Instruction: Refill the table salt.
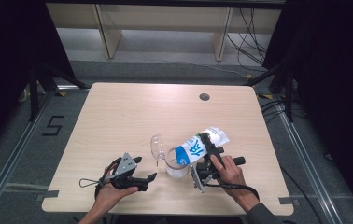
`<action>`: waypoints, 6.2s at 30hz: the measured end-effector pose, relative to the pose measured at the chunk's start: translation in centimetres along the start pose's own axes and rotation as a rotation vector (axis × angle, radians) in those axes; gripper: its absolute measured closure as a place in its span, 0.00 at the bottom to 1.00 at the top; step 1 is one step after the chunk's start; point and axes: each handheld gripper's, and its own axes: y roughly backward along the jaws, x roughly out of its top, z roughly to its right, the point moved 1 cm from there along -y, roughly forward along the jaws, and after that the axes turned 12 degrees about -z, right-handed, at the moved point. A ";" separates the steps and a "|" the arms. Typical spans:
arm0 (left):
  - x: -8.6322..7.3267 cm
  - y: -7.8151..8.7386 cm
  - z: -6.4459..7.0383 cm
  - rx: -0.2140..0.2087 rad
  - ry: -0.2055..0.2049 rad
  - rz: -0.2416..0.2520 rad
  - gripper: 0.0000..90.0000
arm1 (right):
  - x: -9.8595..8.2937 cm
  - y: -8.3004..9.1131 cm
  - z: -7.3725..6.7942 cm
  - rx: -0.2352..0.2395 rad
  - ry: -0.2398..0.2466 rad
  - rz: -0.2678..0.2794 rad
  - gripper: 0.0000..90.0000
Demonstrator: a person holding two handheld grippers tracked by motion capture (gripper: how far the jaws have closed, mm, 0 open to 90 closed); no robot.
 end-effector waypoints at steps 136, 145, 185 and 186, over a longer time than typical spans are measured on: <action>0.0 0.0 0.0 0.008 0.001 0.000 0.18 | 0.0 -0.1 0.0 -0.011 -0.002 -0.009 0.60; 0.1 -0.1 0.0 0.003 -0.004 0.001 0.18 | 0.0 0.0 0.0 -0.013 -0.010 -0.012 0.61; 0.1 -0.1 0.0 0.002 -0.003 0.000 0.18 | 0.0 -0.1 0.0 -0.024 0.015 -0.005 0.61; 0.1 -0.1 0.0 0.002 -0.003 0.000 0.18 | 0.0 -0.1 0.0 -0.024 0.017 -0.006 0.61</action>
